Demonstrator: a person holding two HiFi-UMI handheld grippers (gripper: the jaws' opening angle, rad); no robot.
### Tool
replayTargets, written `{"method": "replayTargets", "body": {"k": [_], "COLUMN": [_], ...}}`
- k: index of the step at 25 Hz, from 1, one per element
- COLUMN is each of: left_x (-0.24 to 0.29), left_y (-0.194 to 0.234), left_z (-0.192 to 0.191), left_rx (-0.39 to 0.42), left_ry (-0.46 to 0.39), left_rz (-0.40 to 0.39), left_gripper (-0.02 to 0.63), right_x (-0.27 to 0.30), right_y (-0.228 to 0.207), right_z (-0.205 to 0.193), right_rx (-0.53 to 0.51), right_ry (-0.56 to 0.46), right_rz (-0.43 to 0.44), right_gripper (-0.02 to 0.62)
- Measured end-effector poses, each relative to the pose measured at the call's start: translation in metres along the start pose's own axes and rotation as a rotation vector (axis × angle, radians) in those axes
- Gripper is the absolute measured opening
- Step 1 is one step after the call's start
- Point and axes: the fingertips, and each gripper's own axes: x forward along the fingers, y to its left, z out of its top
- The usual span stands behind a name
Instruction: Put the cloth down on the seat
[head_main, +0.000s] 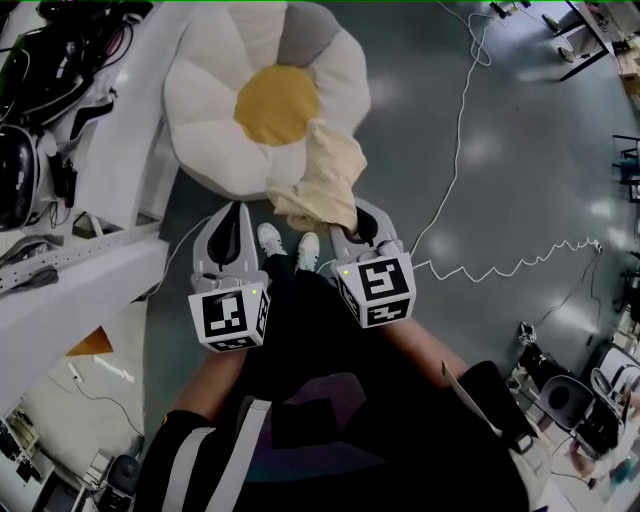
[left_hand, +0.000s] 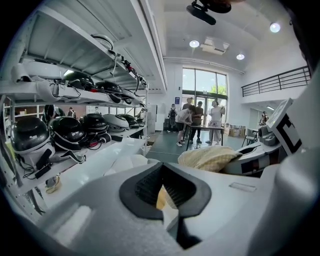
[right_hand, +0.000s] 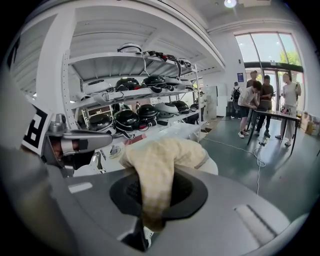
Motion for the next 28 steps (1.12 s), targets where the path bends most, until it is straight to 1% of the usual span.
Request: {"method": "replayTargets", "body": {"k": [4,8,18,28], "left_x": [0.008,0.019,0.062,0.108], "left_y": [0.007,0.013,0.051,0.074], "left_z": [0.000,0.004,0.018,0.038], "left_rx": [-0.017,-0.013,-0.011,-0.022], "left_ry": [0.003,0.001,0.004,-0.011], "left_rz": [-0.006,-0.012,0.000,-0.020], "left_gripper": [0.000,0.000,0.000,0.000], "right_x": [0.007,0.017,0.069,0.112], "right_y": [0.003,0.002,-0.005,-0.018], "right_z": [0.005,0.011,0.030,0.058], "right_rx": [-0.015,-0.016,-0.016,-0.032], "right_ry": [0.006,0.012,0.039,0.055], "right_rz": [0.000,-0.003,-0.009,-0.031], "right_gripper": [0.041,0.041,0.041,0.041]}}
